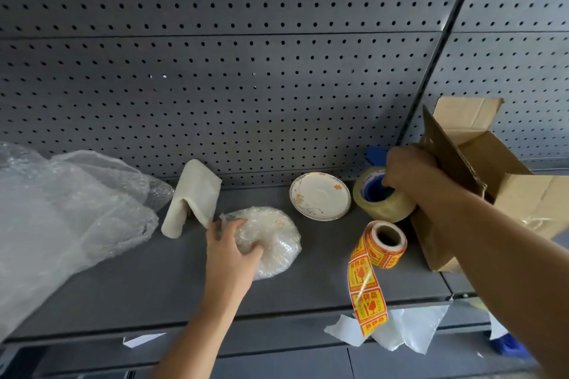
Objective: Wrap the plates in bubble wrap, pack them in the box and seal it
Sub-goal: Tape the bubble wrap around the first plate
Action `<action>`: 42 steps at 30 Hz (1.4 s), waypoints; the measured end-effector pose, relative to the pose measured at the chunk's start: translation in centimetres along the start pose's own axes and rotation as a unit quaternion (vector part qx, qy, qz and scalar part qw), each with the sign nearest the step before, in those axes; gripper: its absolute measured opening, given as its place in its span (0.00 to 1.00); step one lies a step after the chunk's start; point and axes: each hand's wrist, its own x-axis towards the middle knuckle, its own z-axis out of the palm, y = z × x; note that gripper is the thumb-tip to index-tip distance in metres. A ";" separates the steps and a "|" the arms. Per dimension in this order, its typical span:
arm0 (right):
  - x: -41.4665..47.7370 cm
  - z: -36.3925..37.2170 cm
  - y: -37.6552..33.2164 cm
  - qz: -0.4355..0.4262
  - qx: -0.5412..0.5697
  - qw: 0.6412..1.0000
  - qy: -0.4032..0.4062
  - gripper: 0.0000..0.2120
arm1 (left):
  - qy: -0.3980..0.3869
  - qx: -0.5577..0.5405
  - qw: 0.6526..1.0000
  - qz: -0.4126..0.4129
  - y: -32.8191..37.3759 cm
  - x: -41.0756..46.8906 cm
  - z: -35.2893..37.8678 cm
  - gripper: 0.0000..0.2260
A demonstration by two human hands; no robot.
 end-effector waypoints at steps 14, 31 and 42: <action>-6.1 -7.0 0.4 0.000 0.302 0.949 0.090 0.29 | -0.008 -0.015 1.000 -0.006 0.0 1.0 -0.2 0.24; -20.4 -1.9 -3.2 -0.194 0.562 0.796 0.114 0.41 | -0.089 -0.372 0.891 -0.244 1.7 2.2 -4.5 0.11; -21.8 1.6 -7.0 -0.242 0.352 0.854 0.295 0.41 | -0.171 -0.484 0.802 -0.305 5.2 -0.1 -3.7 0.11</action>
